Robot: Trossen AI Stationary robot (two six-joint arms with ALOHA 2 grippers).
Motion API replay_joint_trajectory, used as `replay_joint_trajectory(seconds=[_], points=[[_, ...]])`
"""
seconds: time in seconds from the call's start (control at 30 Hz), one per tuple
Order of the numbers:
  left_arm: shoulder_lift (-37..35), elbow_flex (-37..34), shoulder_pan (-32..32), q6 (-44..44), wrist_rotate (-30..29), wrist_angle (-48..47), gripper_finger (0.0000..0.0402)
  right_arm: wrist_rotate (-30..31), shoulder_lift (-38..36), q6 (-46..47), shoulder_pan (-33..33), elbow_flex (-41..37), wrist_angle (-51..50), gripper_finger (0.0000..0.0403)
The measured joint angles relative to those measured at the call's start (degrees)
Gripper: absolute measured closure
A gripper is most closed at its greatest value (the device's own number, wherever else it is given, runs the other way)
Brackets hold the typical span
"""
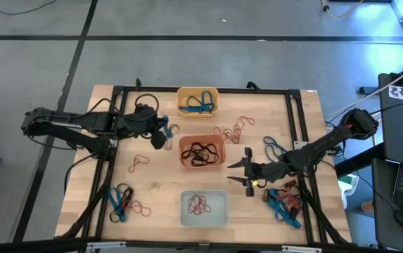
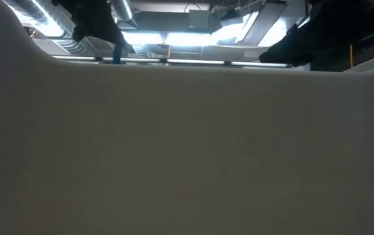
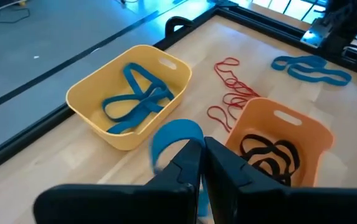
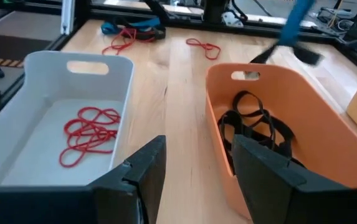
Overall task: Sort rubber bands into baskets
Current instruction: Put the blue rubber band in the yellow bin
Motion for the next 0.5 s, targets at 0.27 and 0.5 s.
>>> replay_joint_trajectory(seconds=[0.27,0.5], points=[[0.0,0.0,-2.4,1.4,0.0,3.4,0.0386,0.1,2.6,-0.4,-2.9,0.0,4.8,0.0221],[0.0,0.0,-3.2,4.2,0.0,7.6,0.0386,-1.5,2.8,-0.6,-8.1,0.0,10.1,0.0221]])
